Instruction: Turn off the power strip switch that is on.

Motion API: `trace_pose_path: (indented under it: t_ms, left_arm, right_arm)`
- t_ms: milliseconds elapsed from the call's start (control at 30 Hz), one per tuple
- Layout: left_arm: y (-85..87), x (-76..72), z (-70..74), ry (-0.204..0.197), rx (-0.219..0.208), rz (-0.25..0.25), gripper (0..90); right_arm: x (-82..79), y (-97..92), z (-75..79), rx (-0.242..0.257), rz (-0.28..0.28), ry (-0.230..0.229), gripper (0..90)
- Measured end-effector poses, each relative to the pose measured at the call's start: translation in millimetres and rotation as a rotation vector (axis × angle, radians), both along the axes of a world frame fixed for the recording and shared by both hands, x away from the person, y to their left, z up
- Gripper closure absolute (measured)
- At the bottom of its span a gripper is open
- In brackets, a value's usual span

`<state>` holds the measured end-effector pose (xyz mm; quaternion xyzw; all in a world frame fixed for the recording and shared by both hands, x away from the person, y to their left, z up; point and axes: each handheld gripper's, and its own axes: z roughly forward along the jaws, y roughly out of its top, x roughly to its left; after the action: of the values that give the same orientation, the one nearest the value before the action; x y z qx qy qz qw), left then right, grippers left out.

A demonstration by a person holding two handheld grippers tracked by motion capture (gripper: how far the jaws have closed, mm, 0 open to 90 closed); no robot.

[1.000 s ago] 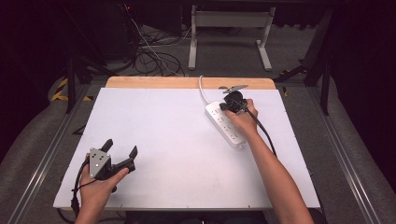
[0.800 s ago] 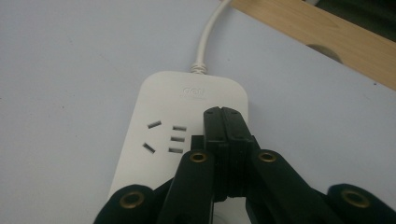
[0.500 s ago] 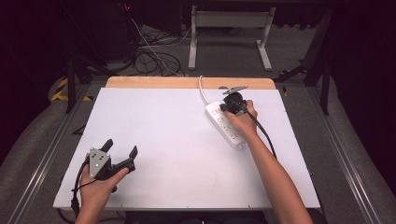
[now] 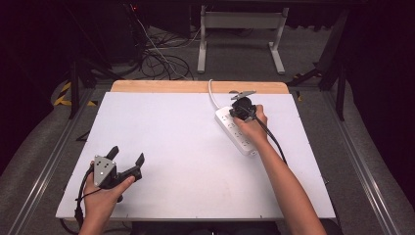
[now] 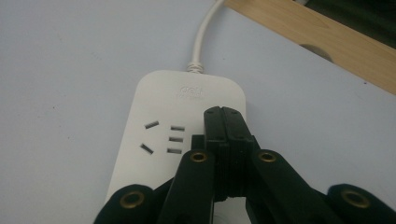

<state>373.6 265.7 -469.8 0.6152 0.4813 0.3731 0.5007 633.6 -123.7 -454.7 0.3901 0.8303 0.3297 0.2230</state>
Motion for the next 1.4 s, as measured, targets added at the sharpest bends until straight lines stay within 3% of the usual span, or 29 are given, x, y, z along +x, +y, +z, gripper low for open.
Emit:
trace_pose_path:
  t_ms: [633, 1133, 1400]
  left_arm:
    - [-3.4, 3.8, -0.5, 0.007, 0.002, -0.010, 11.5]
    - [-7.9, 8.8, -0.8, 0.010, -0.001, -0.026, 11.6]
    - [-8.5, 9.5, -1.0, 0.012, -0.002, -0.028, 11.6]
  right_arm:
    - [0.7, 0.1, -0.1, 0.014, -0.028, 0.027, 90.0]
    - [-0.5, 4.8, 2.6, -0.034, -0.033, 0.034, 90.0]
    - [0.7, 4.6, 3.4, -0.033, -0.036, 0.043, 90.0]
